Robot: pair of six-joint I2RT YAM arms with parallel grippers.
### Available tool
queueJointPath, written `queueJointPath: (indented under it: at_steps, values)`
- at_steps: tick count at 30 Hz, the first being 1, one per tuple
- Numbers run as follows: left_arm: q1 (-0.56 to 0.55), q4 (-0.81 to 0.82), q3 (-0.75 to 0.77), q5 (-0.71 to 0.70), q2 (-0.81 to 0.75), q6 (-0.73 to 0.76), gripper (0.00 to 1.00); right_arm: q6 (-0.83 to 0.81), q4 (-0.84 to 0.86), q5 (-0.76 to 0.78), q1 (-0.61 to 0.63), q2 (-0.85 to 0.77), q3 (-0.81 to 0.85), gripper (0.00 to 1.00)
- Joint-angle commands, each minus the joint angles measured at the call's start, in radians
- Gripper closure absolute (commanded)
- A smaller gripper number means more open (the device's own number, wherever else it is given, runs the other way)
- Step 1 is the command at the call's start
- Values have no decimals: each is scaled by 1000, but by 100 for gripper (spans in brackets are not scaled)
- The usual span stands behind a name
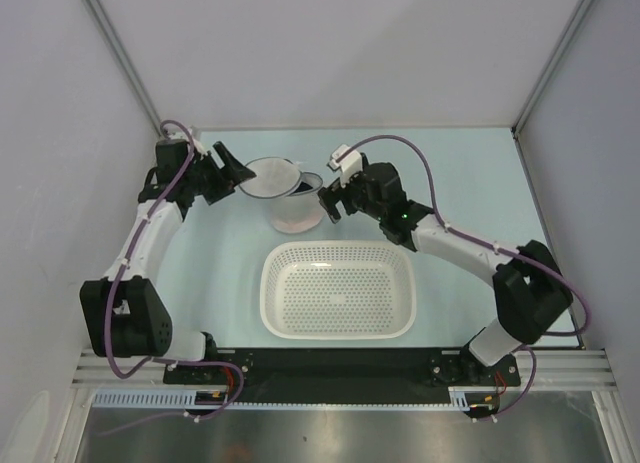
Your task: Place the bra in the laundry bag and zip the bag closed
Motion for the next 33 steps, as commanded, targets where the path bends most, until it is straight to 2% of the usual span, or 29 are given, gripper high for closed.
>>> queueJointPath:
  at_steps: [1,3,4,5,7,8,9,11,12,17,18,20,23,25,27,28,29,31,33]
  values:
    - [10,70,-57,55,-53,-38,13,150,126,37,-20,-134,-86,0]
    - [10,107,-88,77,-40,-61,8,233,69,6,-57,-113,-37,0]
    - [10,118,-83,87,-26,-64,8,335,37,-12,-98,-85,-1,0]
    - [10,122,-79,92,-4,-68,8,390,5,-38,-123,-59,85,0]
    - [10,133,-62,72,39,-71,7,486,-86,-124,-160,55,177,0]
    - [10,130,-54,71,51,-70,7,564,-127,-159,-191,103,298,0]
    - [9,130,-37,75,72,-67,7,590,-206,-208,-200,199,347,0]
    - [10,130,-31,63,82,-73,8,648,-262,-235,-218,284,443,0]
    - [10,133,-23,63,85,-73,11,664,-287,-280,-223,318,511,0]
    - [9,165,9,101,146,-76,29,678,-340,-379,-234,481,636,10]
    - [10,170,20,104,155,-76,40,676,-333,-409,-240,493,644,11]
    - [4,184,26,118,180,-81,47,687,-304,-487,-245,515,636,14]
    - [-17,210,44,155,215,-93,65,730,-240,-557,-246,525,618,19]
    - [-49,233,61,184,230,-101,73,820,-184,-578,-249,521,558,24]
    - [-91,236,81,195,250,-101,85,908,-59,-632,-257,508,503,33]
    - [-102,236,83,193,252,-101,89,1017,-7,-643,-263,496,468,39]
    - [-121,237,81,195,253,-104,96,1072,146,-656,-265,482,357,44]
    - [-134,253,63,196,244,-107,100,1156,265,-647,-265,417,256,46]
    - [-145,268,40,227,238,-111,100,1230,380,-652,-263,357,153,44]
